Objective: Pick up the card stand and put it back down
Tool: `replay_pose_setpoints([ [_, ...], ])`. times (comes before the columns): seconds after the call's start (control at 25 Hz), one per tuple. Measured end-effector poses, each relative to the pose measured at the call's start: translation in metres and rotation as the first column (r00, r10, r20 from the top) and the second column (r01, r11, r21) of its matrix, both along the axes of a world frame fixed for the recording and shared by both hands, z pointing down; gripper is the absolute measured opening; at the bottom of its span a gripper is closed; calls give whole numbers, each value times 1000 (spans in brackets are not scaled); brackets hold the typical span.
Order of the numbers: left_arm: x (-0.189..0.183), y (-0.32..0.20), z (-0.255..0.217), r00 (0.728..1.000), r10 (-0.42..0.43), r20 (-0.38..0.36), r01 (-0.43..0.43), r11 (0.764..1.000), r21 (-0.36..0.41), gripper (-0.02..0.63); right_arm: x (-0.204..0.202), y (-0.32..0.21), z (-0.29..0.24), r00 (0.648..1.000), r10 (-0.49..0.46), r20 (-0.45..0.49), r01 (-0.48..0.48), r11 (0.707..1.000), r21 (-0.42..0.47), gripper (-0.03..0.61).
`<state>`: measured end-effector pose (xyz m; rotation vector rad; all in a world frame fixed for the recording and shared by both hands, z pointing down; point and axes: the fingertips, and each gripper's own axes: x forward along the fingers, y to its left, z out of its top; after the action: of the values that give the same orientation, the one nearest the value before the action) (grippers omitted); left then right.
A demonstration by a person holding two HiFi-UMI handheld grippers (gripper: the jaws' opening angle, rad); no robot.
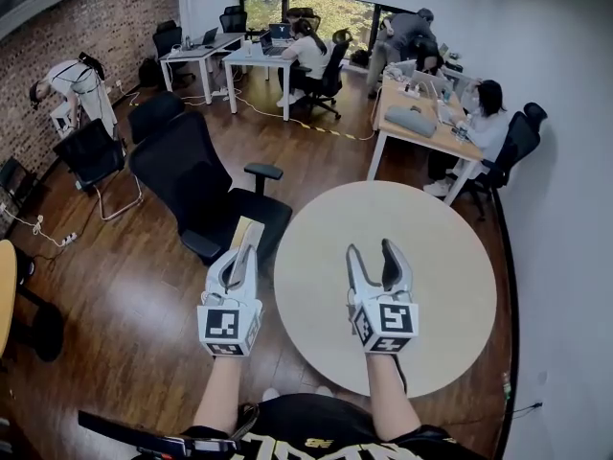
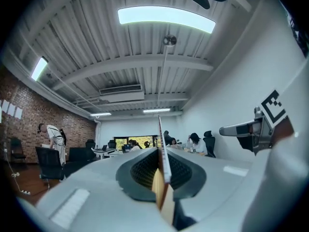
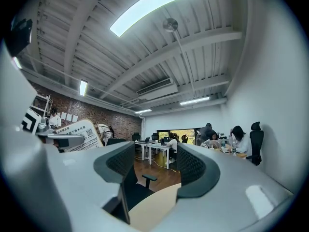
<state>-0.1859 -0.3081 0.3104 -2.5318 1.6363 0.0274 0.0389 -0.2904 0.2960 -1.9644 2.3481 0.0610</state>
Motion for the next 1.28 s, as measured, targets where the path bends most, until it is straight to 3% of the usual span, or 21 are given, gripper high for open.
replay_pose_setpoints([
  [0.36,12,14,-9,997,61,-39,-61,998,-5,15,1,23,6,1000,-7,-7,7,1000,-10,276],
  [0.64,28,11,-4,995,94,-36,-95,995,-20,15,35,41,11,997,79,5,-79,997,-21,276],
  [0.8,53,9,0,988,156,-20,-157,987,-20,15,57,54,18,990,139,4,-139,990,-34,276],
  [0.96,97,10,7,966,258,-11,-258,965,-38,15,90,69,22,978,211,6,-210,977,-41,276],
  [1.28,185,15,34,902,432,-1,-429,895,-121,18,152,110,41,934,357,11,-355,931,-83,276],
])
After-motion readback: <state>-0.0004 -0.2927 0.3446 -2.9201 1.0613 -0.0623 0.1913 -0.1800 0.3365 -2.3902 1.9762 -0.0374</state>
